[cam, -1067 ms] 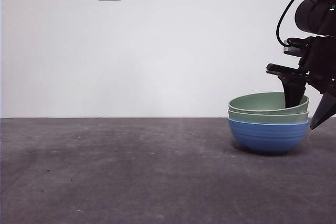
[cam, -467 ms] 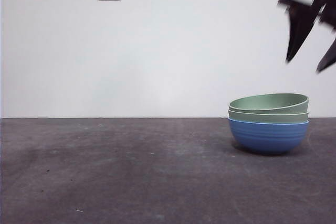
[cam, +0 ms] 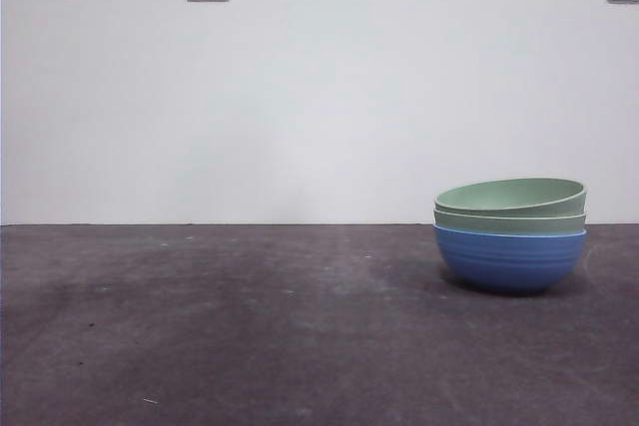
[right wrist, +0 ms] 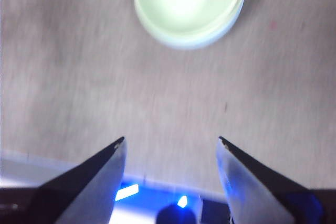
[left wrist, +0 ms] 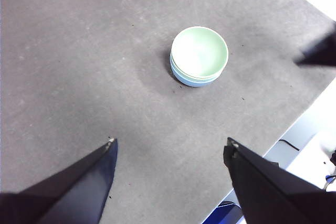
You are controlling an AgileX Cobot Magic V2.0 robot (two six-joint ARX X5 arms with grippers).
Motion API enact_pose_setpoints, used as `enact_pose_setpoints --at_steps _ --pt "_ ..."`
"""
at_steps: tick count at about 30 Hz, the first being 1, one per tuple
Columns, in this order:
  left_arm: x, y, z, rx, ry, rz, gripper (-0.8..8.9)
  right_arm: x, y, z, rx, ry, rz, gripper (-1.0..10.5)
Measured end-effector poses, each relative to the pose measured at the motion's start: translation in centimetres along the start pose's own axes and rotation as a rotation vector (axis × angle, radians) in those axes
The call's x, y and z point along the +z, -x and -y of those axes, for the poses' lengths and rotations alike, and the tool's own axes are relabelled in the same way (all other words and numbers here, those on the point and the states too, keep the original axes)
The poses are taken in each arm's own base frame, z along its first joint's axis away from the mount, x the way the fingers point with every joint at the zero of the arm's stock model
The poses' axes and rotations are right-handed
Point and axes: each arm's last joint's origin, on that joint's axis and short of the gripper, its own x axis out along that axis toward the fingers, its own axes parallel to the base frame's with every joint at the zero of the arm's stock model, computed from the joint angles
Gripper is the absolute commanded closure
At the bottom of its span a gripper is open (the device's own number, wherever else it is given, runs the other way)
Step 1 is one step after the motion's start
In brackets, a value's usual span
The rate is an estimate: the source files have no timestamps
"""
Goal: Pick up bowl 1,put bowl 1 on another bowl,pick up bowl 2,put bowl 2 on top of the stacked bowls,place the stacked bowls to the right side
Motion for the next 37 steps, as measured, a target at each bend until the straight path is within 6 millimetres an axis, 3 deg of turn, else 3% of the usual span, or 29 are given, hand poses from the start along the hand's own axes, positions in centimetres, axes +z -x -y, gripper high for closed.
enact_pose_setpoints --at_steps 6,7,9,10,37 --pt "0.0 0.0 0.1 -0.049 -0.008 -0.002 4.76 -3.0 2.2 -1.1 0.032 0.059 -0.034 7.0" --pt "0.0 0.0 0.1 -0.051 -0.012 -0.002 5.16 -3.2 2.4 -1.1 0.038 0.068 -0.024 7.7" --pt "0.0 0.0 0.2 -0.053 -0.019 -0.002 7.06 -3.6 2.8 -1.2 0.042 0.084 -0.010 9.5" --pt "0.0 0.0 0.2 -0.053 -0.022 -0.002 8.26 -3.7 2.9 -1.2 0.043 0.093 -0.002 9.6" --pt "0.0 0.0 0.1 -0.042 -0.029 -0.002 8.17 -3.9 3.2 -1.2 0.044 0.124 0.013 9.5"
